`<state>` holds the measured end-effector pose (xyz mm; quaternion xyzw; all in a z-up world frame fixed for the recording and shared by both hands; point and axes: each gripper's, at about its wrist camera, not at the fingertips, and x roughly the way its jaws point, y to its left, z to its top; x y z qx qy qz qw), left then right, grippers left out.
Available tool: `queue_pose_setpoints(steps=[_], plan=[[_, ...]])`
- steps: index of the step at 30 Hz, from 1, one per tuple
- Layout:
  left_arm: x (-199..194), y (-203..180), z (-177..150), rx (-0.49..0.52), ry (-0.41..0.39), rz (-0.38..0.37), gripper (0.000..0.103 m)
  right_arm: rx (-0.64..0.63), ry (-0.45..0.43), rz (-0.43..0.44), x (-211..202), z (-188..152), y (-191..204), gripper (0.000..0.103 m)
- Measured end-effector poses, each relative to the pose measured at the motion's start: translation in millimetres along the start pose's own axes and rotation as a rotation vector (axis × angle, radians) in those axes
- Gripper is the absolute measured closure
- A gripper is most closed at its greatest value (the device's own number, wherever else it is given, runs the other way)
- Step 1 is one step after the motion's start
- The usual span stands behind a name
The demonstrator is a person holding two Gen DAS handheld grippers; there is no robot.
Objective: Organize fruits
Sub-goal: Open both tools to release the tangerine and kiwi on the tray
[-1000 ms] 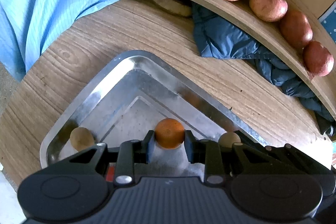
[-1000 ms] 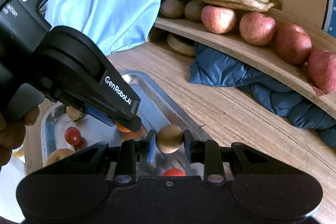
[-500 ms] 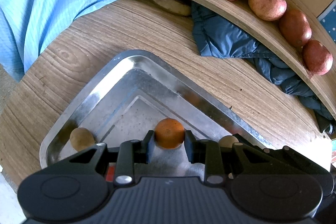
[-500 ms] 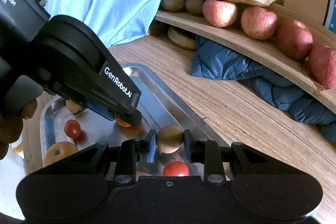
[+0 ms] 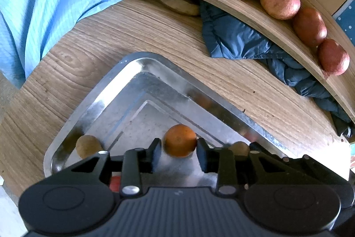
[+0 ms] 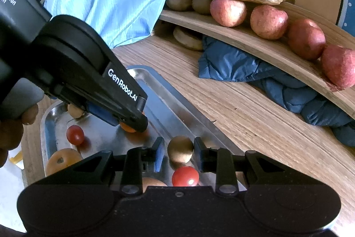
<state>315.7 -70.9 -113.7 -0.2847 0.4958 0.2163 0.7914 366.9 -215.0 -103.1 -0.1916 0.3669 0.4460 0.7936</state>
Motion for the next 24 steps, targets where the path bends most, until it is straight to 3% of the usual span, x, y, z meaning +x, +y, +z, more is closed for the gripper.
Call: queue_pose_setpoints(steps=[8,12,24], plan=[[-8.4,4.7,-1.7,0.029,-0.015,-0.007,0.041,0.021,-0.011,-0.037,-5.3,-0.1,3.7,0.062],[-15.7,5.8,-1.6,0.051,-0.033,-0.012,0.025,0.043,-0.022,-0.073,-10.8,0.7,5.7,0.053],[-46.1,10.2,-6.4,0.148,-0.11,-0.071,0.006,0.16,-0.074,-0.227,-45.2,-4.3,18.3,0.021]])
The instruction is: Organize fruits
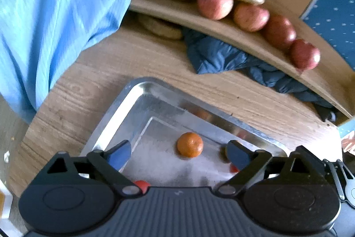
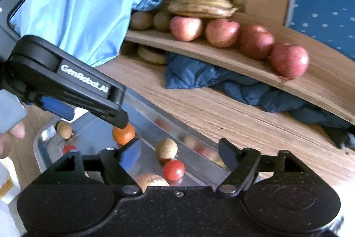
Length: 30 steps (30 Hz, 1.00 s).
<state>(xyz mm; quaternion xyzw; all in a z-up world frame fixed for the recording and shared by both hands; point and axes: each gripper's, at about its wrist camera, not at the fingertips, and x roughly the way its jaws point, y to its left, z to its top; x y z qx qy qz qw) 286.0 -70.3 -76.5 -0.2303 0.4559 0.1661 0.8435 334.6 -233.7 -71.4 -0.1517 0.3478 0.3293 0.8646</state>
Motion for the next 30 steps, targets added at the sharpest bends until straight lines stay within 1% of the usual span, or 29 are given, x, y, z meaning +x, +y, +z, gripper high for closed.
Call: queue_pose_setpoints(steps=[2,4,6,13,16,28,30], plan=[[-8.0,-0.3,-1.9,0.023,-0.018,-0.019,0.005,0.026,-0.015,-0.034,-8.6,-1.5,-0.2,0.017],[-15.1,-0.8,-4.5,0.047,-0.032,-0.035,0.005,0.054,-0.035,-0.064,-18.0,-3.1,0.2,0.012],[-23.0,-0.2,-7.7,0.068,-0.045,-0.05,0.003,0.084,-0.056,-0.097,-28.2,-5.2,1.9,0.009],[-49.8,13.6,-20.6,0.124,-0.104,-0.093,0.001,0.126,-0.105,-0.181,-62.5,-16.9,17.0,0.003],[-60.5,20.7,-26.1,0.13,-0.128,-0.099,0.001,0.143,-0.122,-0.207,-79.7,-21.3,23.6,0.002],[-93.7,40.4,-55.0,0.146,-0.18,-0.115,0.001,0.182,-0.197,-0.237,-132.0,-26.8,37.7,0.001],[-101.2,43.1,-62.2,0.162,-0.208,-0.131,0.001,0.189,-0.203,-0.242,-137.8,-29.2,37.9,0.001]])
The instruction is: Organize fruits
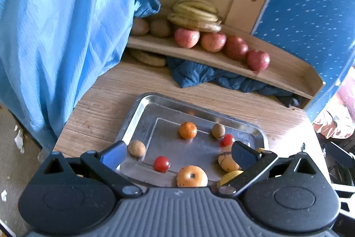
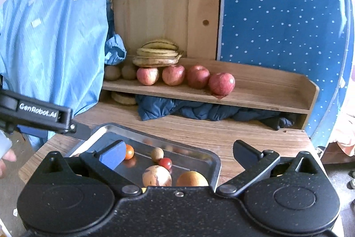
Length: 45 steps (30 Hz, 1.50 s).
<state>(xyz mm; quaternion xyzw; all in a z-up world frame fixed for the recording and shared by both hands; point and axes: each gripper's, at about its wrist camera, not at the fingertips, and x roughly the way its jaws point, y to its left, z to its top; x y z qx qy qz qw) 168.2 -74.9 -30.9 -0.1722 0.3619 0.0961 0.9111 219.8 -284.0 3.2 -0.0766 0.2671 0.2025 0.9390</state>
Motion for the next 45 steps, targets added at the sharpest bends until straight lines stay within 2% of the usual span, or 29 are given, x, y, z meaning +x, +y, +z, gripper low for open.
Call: queue_pose_setpoints(steps=[5,11,20,27,31,45], plan=[[-28.6,0.6,-16.5,0.023,-0.067,-0.008,0.001,0.009,-0.008,0.001,-19.6,-5.9,0.7,0.001],[-57.0,3.6,-41.1,0.01,-0.081,0.02,0.001,0.002,-0.034,0.009,-53.6,-12.6,6.2,0.001],[-95.0,17.7,-69.7,0.041,-0.093,0.076,0.001,0.059,-0.04,0.013,-94.1,-31.4,20.7,0.001],[-104.8,33.4,-74.3,0.068,-0.091,0.083,0.001,0.08,-0.018,0.02,-108.3,-38.5,34.2,0.001],[-101.4,44.3,-73.5,0.103,-0.057,0.09,0.001,0.098,-0.006,0.011,-111.9,-40.8,44.0,0.001],[-92.6,73.0,-74.2,0.184,-0.001,0.027,0.001,0.159,0.043,-0.061,-110.0,-61.3,80.4,0.001]])
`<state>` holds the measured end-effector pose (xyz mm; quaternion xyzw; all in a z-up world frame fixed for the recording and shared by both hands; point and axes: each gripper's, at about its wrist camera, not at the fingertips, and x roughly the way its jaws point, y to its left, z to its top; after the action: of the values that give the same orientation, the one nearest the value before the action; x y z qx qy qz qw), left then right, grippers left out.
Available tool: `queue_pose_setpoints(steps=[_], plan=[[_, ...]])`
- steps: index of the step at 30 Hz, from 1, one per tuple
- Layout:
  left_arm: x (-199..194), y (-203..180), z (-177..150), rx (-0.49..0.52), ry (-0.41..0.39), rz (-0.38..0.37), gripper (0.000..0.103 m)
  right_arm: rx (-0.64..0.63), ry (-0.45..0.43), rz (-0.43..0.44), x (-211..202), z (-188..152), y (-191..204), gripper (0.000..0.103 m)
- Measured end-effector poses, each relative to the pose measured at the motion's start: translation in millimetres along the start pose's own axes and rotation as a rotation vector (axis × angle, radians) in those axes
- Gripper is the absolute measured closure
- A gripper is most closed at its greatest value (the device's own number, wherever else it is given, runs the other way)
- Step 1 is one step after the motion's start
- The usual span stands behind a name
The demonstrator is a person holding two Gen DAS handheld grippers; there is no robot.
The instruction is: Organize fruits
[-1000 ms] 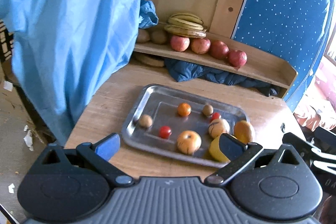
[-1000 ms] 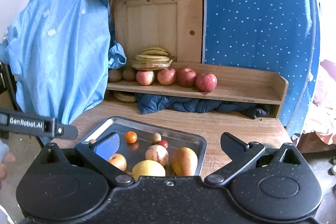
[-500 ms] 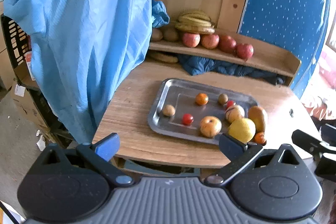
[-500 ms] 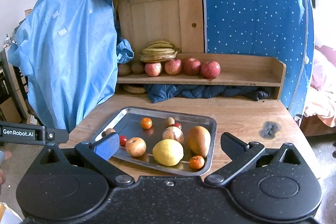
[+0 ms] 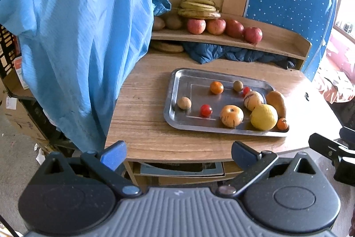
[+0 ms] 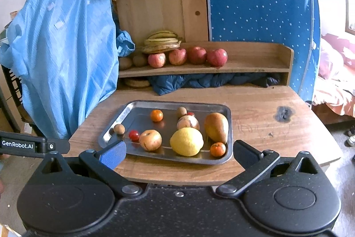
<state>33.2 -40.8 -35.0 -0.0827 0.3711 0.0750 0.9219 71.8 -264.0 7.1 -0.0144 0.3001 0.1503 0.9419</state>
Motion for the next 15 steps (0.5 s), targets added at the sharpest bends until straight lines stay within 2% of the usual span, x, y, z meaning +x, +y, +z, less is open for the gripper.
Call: queue_pose_setpoints(steps=[15], plan=[[3.6,10.6,-0.5,0.0,0.015,-0.023,0.001,0.006,0.026,-0.024,5.3,-1.7,18.3,0.001]])
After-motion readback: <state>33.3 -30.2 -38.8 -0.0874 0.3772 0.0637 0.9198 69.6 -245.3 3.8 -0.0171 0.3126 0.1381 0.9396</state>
